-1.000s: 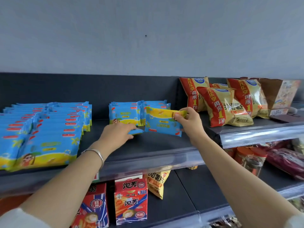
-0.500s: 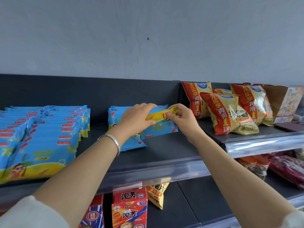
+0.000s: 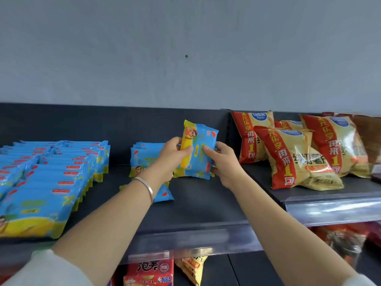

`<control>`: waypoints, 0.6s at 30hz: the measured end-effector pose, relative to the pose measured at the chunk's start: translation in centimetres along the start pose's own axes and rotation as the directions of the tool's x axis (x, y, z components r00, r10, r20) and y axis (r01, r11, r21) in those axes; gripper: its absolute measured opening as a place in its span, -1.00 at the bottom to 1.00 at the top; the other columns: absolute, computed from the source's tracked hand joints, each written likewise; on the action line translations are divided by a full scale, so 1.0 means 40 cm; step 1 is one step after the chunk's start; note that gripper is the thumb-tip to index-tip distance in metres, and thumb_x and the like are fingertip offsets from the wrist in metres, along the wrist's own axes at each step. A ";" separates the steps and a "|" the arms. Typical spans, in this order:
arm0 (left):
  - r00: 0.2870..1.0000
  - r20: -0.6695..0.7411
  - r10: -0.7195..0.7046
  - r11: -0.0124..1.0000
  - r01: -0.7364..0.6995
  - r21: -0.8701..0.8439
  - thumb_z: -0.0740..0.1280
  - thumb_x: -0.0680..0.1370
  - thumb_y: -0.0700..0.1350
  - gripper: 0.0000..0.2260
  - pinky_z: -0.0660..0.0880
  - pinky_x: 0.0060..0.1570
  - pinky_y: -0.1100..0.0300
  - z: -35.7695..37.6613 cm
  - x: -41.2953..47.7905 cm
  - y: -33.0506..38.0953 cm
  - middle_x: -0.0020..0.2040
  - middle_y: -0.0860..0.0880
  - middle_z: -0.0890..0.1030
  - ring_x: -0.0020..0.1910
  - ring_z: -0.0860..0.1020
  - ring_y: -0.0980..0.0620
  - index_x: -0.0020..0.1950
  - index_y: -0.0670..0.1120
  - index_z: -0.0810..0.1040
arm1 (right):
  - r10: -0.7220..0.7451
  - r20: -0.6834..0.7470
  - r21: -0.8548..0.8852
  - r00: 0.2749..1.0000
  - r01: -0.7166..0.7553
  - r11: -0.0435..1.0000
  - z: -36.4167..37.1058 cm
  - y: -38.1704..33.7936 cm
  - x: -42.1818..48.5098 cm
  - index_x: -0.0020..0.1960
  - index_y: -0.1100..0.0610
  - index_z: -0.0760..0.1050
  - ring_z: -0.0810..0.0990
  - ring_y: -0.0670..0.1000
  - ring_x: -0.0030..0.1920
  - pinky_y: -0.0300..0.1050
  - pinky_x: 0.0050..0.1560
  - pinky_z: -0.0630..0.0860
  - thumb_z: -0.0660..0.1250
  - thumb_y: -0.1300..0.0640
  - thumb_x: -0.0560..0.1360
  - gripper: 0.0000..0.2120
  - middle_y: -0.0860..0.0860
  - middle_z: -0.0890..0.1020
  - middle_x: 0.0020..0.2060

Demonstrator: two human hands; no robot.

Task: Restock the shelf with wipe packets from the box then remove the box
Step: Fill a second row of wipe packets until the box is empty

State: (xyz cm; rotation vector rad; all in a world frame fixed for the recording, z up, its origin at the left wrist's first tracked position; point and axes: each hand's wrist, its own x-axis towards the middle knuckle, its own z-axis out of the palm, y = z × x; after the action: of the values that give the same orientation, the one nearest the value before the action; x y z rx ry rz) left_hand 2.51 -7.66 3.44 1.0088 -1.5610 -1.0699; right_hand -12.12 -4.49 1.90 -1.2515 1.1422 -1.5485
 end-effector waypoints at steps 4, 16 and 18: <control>0.999 0.043 -0.006 0.966 -0.005 0.257 0.32 0.56 -0.13 -0.87 0.53 0.04 0.06 -0.058 -0.008 -0.028 0.01 -0.09 0.60 0.04 0.58 -0.04 0.09 -0.10 0.50 | -0.063 0.022 -0.074 0.998 0.065 0.995 0.004 0.012 0.045 0.00 0.12 0.50 0.66 0.07 -0.12 0.04 -0.08 0.63 0.32 0.22 0.55 -0.95 0.09 0.65 -0.10; 0.828 0.205 -0.522 0.491 0.095 0.866 0.37 0.50 0.07 -0.32 0.25 0.40 0.09 -0.225 -0.033 -0.054 0.46 -0.06 0.27 0.42 0.28 -0.04 0.52 -0.06 0.14 | -0.191 0.164 -0.777 0.968 0.246 0.580 0.045 0.008 0.084 0.31 -0.02 0.40 0.58 0.05 -0.04 0.07 0.01 0.56 0.31 0.05 0.53 -0.64 0.00 0.58 -0.05; 0.821 0.208 -0.532 0.449 0.066 0.891 0.36 0.50 0.10 -0.31 0.27 0.39 0.08 -0.225 -0.023 -0.054 0.45 -0.06 0.29 0.40 0.30 -0.05 0.52 -0.07 0.14 | -0.180 0.182 -0.817 0.967 0.250 0.520 0.052 0.010 0.081 0.35 -0.02 0.37 0.59 0.07 -0.06 0.03 -0.07 0.55 0.29 0.04 0.54 -0.62 0.03 0.59 -0.02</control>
State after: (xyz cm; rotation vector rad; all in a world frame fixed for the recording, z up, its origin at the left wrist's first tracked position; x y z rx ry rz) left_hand 11.69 -8.88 2.56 1.8945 -2.5088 -0.7405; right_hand -10.61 -7.99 2.50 -2.1351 1.8437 -1.0665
